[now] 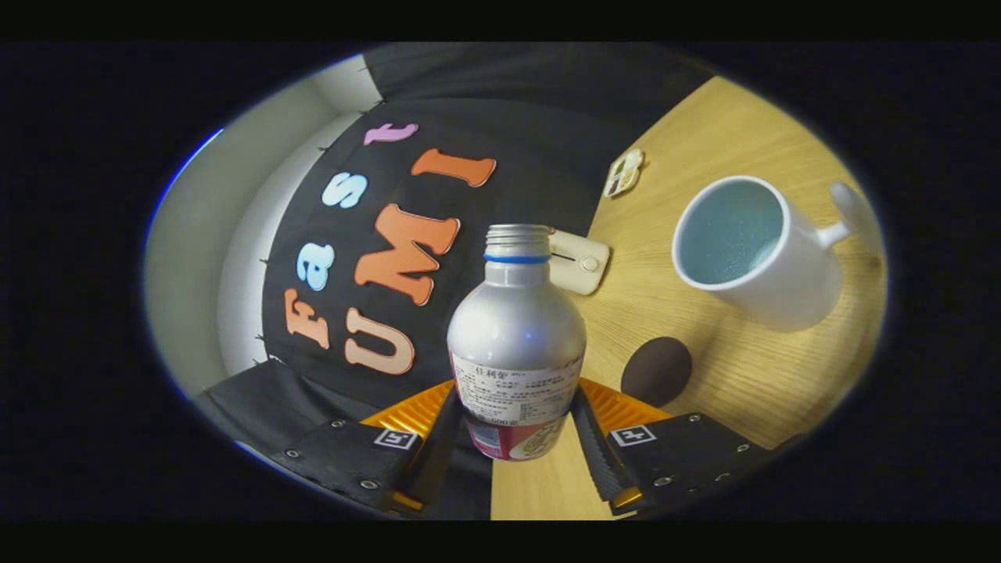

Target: Take the bottle from table, then pour the juice into the cup, finally place the bottle on the coaster

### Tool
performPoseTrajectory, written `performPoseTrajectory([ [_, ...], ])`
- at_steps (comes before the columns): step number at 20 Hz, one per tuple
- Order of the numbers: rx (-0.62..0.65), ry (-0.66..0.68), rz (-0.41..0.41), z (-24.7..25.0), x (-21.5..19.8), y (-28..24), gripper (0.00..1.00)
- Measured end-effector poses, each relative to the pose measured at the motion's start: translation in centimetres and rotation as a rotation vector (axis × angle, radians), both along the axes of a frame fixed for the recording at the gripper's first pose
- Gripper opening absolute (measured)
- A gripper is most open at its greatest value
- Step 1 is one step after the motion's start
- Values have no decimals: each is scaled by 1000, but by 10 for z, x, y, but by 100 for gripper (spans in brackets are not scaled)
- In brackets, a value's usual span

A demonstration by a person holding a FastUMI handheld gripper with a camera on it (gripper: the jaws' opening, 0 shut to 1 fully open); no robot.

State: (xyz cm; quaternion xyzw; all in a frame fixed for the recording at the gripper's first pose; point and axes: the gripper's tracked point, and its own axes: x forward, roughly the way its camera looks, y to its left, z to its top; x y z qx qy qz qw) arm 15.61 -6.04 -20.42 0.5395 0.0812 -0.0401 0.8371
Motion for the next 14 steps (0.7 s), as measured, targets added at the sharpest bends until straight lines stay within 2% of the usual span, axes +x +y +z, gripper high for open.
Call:
performPoseTrajectory([
  [6,-404,32,35,7,11,-6,74],
  [14,-857,74,55,7,37,-10,74],
])
